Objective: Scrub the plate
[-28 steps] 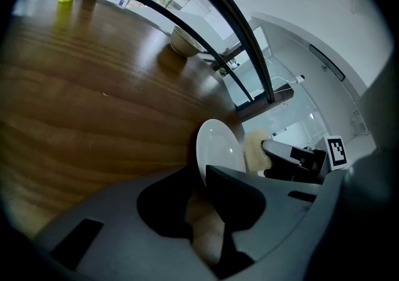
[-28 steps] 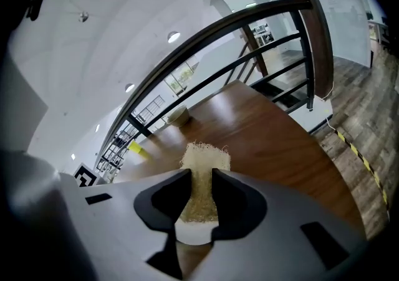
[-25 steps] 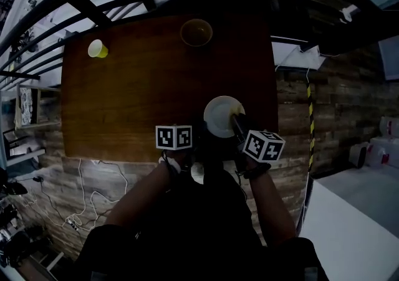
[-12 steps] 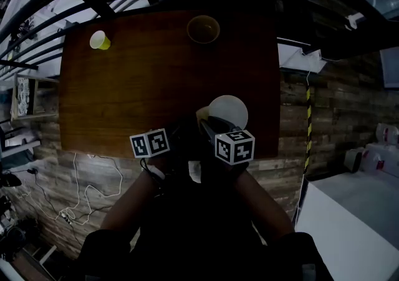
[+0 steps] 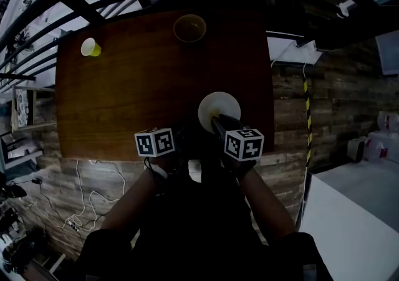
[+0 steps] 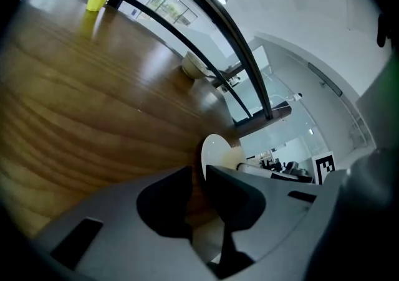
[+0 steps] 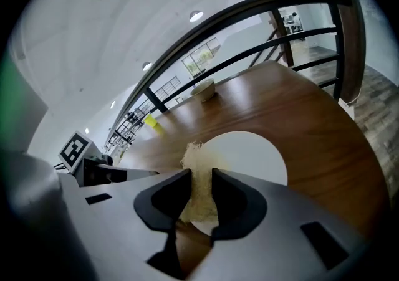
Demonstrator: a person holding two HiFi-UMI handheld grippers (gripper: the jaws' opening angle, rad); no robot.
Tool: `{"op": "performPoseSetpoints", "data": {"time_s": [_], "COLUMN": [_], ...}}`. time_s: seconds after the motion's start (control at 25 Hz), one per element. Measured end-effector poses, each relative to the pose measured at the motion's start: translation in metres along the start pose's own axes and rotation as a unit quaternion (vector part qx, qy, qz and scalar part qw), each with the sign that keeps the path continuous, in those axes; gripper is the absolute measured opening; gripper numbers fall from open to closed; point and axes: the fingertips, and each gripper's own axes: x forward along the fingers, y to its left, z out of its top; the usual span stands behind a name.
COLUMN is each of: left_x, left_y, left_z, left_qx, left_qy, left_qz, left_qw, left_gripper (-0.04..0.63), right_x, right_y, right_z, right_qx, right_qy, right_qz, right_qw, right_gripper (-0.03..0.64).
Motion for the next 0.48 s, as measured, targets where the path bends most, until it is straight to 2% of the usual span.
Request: {"op": "performPoseSetpoints", "data": {"time_s": [0.2,0.48], "left_x": [0.02,0.041], "left_y": [-0.01,-0.022], "left_z": [-0.004,-0.019], "left_qx": [0.038,0.066], "left_qy": [0.026,0.069], "left_qz": [0.006,0.005], "left_qw": [0.9989,0.9954], "left_gripper": [0.078,0.078], "right_x": [-0.02,-0.046], "right_y": [-0.029,-0.055], "right_z": [0.005,0.009], "right_qx": [0.022,0.045], "right_qy": [-0.023,-0.051], "right_qz": [-0.025,-0.044], "right_qw": [0.999,0.997], "right_gripper": [0.115,0.115]}}
